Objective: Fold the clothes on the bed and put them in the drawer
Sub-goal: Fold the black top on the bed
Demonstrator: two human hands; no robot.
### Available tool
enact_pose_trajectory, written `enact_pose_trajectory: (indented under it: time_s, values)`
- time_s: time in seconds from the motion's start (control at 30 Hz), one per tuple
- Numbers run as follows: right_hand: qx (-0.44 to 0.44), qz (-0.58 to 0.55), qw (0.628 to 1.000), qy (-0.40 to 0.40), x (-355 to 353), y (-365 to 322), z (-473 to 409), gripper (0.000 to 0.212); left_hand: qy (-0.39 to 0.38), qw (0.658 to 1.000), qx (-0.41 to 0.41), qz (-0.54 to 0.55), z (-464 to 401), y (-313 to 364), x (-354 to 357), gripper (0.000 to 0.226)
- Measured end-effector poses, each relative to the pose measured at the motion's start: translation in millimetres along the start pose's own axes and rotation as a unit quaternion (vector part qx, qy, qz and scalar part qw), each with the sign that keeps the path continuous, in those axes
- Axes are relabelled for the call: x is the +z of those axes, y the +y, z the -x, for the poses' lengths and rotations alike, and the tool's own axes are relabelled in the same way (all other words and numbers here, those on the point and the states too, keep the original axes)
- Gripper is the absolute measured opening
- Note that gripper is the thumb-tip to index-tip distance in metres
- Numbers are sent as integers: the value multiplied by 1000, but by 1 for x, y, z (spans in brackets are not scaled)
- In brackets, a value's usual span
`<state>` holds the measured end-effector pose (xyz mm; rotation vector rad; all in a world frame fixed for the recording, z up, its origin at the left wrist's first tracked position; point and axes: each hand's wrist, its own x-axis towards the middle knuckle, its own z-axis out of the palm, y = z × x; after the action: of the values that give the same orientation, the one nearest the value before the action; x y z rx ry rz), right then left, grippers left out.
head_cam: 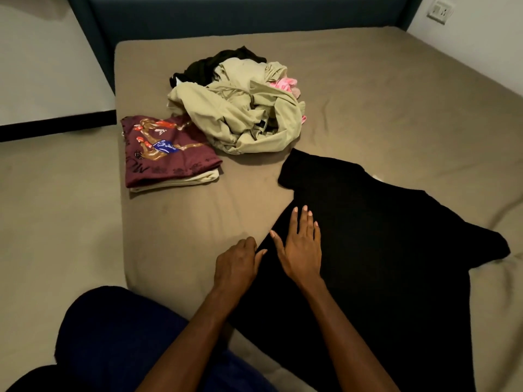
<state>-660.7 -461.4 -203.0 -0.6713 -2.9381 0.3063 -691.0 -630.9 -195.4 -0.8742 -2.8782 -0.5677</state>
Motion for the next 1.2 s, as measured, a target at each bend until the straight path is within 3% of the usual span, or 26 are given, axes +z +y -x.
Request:
enact_pose_trajectory:
  time_s: [0.1, 0.23, 0.4, 0.6, 0.73, 0.87, 0.97, 1.03, 1.13, 1.2]
  values:
    - [-18, 14, 1000, -4, 4, -9, 30, 82, 8, 1000, -15, -21, 0, -3, -2, 41]
    - [-10, -19, 1000, 0, -3, -15, 11, 78, -20, 990, -91, 110, 10, -13, -10, 42]
    - [37, 44, 995, 84, -8, -27, -62, 69, -50, 981, -128, 140, 12, -24, -13, 49]
    - [72, 148, 984, 75, -20, -43, -135, 55, -85, 974, -103, 185, 8, -36, -11, 43]
    - [83, 178, 979, 46, -18, -52, -157, 35, -154, 945, -62, 281, 14, -50, -22, 32]
    - [62, 186, 980, 46, -17, -48, -171, 28, -151, 929, -53, 335, 20, -51, -28, 32]
    - [65, 124, 989, 50, -21, -40, -179, 23, -136, 917, -60, 371, 27, -49, -29, 30]
    - [125, 4, 989, 79, -31, -30, -181, 21, -124, 914, -56, 383, 31, -45, -33, 30]
    - [213, -215, 945, 125, -49, -7, -182, 25, -114, 906, -47, 405, 35, -35, -41, 32]
    - [213, -313, 913, 151, -68, 14, -180, 23, -102, 909, -36, 403, 37, -23, -48, 34]
